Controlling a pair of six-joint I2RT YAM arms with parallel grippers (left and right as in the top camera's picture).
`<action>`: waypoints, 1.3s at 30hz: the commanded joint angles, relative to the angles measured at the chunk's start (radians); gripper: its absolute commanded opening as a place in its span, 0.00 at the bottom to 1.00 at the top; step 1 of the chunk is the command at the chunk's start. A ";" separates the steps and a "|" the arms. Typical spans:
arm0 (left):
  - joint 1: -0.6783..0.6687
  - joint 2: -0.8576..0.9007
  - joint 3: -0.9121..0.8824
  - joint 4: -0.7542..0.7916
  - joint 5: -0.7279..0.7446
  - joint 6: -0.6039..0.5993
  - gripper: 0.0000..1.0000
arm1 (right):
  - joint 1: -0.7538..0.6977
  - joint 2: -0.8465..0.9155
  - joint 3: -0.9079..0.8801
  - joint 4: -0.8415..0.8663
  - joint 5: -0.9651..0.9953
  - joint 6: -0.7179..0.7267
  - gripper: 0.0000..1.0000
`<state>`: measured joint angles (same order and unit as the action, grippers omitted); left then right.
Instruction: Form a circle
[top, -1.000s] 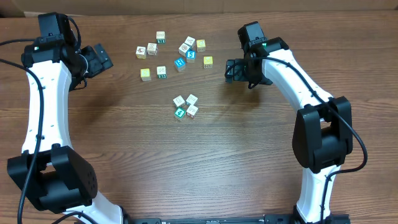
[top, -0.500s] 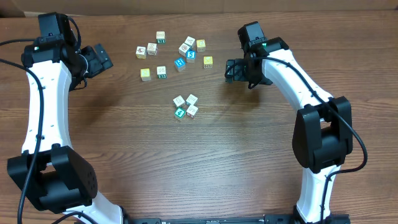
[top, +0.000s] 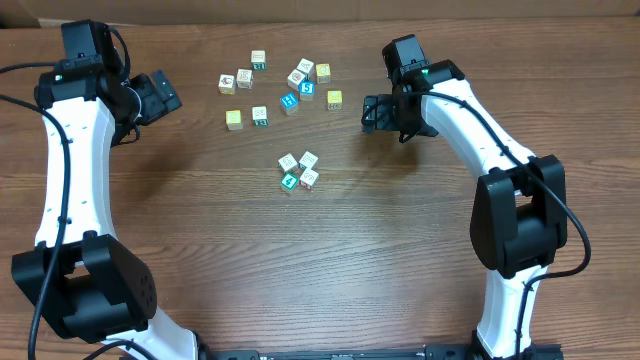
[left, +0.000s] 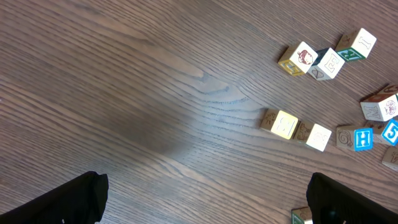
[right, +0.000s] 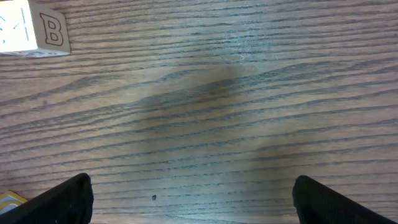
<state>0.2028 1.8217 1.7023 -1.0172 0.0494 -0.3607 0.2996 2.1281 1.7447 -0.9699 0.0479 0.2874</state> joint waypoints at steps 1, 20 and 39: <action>-0.006 -0.034 0.000 0.000 0.002 -0.006 0.99 | -0.004 -0.032 0.011 0.002 -0.005 0.000 1.00; -0.008 -0.291 -0.001 -0.041 -0.134 0.006 1.00 | -0.004 -0.032 0.011 0.002 -0.005 0.000 1.00; -0.152 -0.436 -0.600 0.938 -0.004 0.076 0.99 | -0.003 -0.032 0.011 0.002 -0.005 0.000 1.00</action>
<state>0.0536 1.4391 1.1957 -0.1410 0.0349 -0.3061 0.2996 2.1281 1.7447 -0.9699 0.0479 0.2878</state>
